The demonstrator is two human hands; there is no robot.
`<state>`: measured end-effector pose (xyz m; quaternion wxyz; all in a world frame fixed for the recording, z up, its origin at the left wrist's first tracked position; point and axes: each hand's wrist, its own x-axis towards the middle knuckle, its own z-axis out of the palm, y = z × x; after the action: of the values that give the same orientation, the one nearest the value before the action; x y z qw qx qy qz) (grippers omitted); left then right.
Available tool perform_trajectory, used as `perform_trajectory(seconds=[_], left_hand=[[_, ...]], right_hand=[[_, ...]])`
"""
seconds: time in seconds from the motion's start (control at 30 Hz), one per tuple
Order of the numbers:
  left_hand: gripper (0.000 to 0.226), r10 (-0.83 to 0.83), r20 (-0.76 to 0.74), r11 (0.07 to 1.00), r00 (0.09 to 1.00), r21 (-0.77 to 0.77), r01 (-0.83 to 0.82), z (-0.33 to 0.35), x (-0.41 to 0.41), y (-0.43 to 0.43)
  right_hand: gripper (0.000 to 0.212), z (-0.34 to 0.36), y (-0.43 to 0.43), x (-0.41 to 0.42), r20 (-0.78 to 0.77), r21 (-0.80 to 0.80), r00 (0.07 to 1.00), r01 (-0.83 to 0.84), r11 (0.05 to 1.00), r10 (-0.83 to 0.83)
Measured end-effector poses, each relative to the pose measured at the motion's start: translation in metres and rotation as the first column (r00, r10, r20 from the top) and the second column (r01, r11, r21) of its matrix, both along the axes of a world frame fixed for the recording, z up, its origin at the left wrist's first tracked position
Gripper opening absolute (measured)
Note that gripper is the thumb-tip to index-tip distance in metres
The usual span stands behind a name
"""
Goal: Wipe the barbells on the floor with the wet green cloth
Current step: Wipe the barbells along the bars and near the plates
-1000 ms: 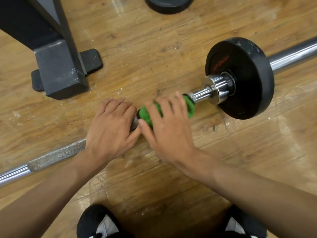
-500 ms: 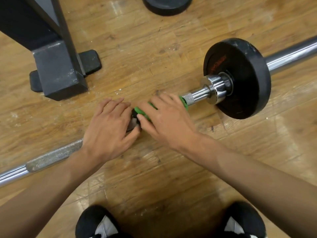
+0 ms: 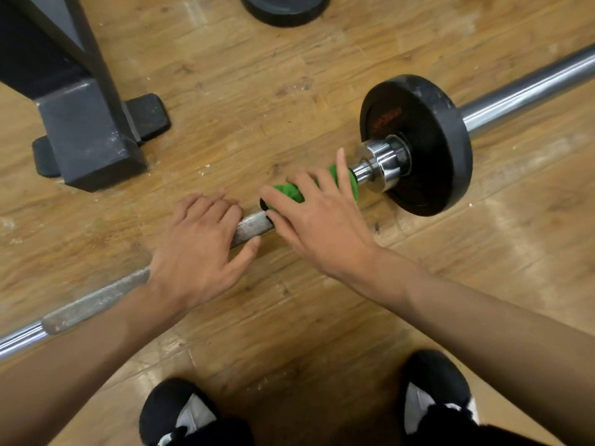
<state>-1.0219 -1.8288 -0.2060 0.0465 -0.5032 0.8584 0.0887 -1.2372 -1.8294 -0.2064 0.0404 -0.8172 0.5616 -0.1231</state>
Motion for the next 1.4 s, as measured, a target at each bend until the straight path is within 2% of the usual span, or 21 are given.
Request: perform_trajectory(seconds=[0.13,0.3,0.43,0.57,0.73,0.9,1.0,1.13,1.23,1.3,1.4], left_hand=[[0.059,0.006,0.007,0.999,1.000,-0.032,-0.006,-0.001,-0.001,0.002],[0.061,0.021,0.039,1.000,0.999,-0.016,-0.020,0.000,-0.006,0.005],[0.064,0.048,0.008,0.996,0.999,0.074,-0.049,0.001,-0.003,0.006],[0.071,0.195,-0.073,0.966,0.978,0.186,-0.179,0.013,0.009,0.019],[0.074,0.351,-0.013,0.936,0.936,0.039,-0.350,0.014,0.028,0.024],[0.074,0.387,-0.026,0.916,0.922,-0.101,-0.387,-0.001,0.049,0.024],[0.077,0.404,-0.018,0.909,0.914,-0.106,-0.404,-0.002,0.061,0.032],[0.076,0.413,0.032,0.907,0.910,-0.108,-0.408,-0.005,0.058,0.034],[0.074,0.404,0.055,0.907,0.913,-0.149,-0.393,-0.005,0.055,0.031],[0.076,0.399,0.059,0.911,0.915,-0.141,-0.389,-0.004,0.056,0.032],[0.078,0.393,0.055,0.913,0.918,-0.145,-0.382,-0.005,0.058,0.034]], right_hand=[[0.029,-0.009,-0.008,-0.022,0.072,-0.100,0.993,0.105,0.989,-0.098],[0.028,-0.017,-0.004,-0.009,0.171,-0.151,0.968,0.210,0.966,-0.184],[0.030,-0.018,-0.005,-0.019,0.187,-0.164,0.977,0.137,0.977,-0.106],[0.028,-0.016,-0.003,-0.031,0.203,-0.137,0.979,0.042,0.990,-0.013],[0.028,-0.014,0.001,-0.033,0.188,-0.121,0.982,0.024,0.992,0.000],[0.030,-0.026,-0.001,-0.033,0.163,-0.231,0.987,0.028,0.973,0.010],[0.037,-0.026,-0.005,-0.039,0.132,-0.217,0.991,0.004,0.976,0.026],[0.037,-0.024,0.000,-0.036,0.153,-0.141,0.983,0.121,0.983,-0.099],[0.031,-0.021,0.006,-0.001,0.155,-0.135,0.966,0.226,0.965,-0.205],[0.030,-0.018,0.015,0.040,0.155,-0.134,0.979,0.155,0.979,-0.134],[0.033,-0.018,0.032,0.077,0.143,-0.141,0.986,-0.067,0.988,0.088]])
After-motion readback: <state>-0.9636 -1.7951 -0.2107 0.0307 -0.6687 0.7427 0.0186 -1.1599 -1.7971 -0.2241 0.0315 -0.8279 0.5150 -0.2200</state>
